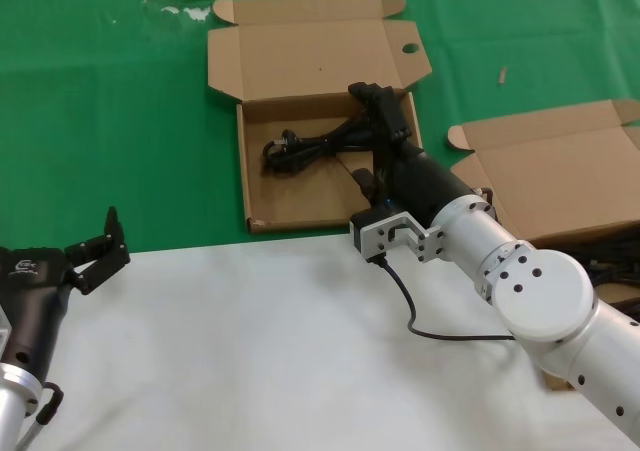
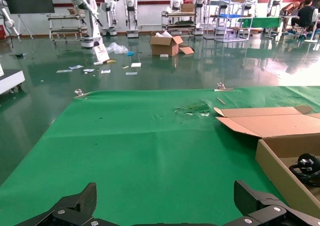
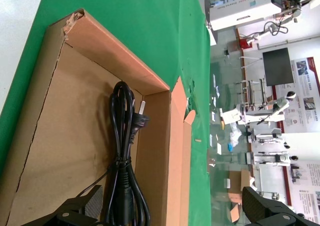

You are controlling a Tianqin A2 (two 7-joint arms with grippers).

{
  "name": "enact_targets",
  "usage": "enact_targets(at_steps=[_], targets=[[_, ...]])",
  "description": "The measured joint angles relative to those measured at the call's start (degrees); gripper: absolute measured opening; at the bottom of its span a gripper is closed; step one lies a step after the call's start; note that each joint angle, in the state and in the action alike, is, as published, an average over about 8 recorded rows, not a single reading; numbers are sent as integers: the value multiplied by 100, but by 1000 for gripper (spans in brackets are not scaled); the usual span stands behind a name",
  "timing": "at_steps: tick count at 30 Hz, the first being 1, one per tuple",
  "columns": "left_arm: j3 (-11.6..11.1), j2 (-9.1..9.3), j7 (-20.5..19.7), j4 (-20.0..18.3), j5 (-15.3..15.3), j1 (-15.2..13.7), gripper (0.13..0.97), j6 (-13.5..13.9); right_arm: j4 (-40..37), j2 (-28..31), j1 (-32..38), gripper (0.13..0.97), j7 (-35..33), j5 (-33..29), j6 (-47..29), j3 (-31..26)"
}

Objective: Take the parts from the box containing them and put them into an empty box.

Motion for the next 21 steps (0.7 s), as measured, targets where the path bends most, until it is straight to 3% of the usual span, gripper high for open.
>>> enact_targets(at_steps=[21], targets=[[0,0,0,0,0,0,966,0,0,0,0,966,0,0,0,0]])
